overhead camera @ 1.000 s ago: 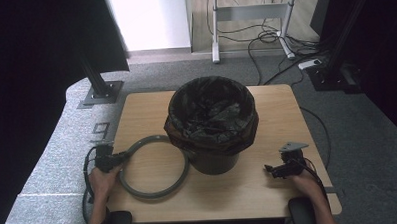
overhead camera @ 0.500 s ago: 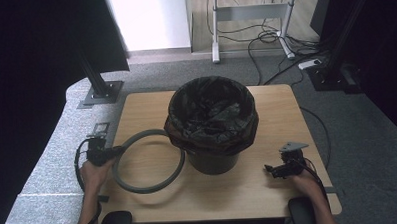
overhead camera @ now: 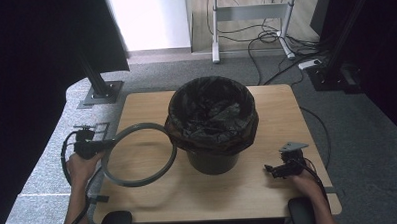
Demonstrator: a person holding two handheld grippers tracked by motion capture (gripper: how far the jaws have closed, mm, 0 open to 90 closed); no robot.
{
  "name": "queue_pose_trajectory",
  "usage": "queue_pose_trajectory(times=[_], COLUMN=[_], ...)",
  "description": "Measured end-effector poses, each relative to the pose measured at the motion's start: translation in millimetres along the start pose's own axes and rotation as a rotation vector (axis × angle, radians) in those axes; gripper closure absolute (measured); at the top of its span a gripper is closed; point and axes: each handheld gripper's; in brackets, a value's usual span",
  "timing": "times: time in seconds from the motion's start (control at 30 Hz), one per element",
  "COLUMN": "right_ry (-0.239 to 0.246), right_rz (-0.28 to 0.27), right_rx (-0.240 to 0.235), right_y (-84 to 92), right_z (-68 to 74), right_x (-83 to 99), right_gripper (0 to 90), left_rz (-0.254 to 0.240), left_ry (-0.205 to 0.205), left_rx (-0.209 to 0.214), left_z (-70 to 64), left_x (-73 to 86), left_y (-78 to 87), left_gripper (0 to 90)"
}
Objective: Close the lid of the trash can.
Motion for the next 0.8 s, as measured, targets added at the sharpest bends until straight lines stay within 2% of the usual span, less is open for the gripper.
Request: queue_pose_trajectory(times=[0.27,0.8], right_ry=[0.001,0.001], right_rz=[0.001,0.001], right_rx=[0.0,0.0], right_y=[0.1,0.1], right_z=[-0.1,-0.1], right_x=[-0.1,-0.1], right_gripper=[0.0,0.0], left_rz=[-0.006,-0.016], left_ry=[0.02,0.028], left_rx=[-0.007,-0.024], left_z=[6.0,11.1], left_x=[-11.6,-43.2], left_y=[18.9,61.3], left_gripper=[79.3,79.3])
Point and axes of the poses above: each handheld gripper's, and its own axes: y roughly backward along the jaws, x roughly out of its underside, z roughly to its left, and after that the axes turned 7 degrees about -y, right-handed
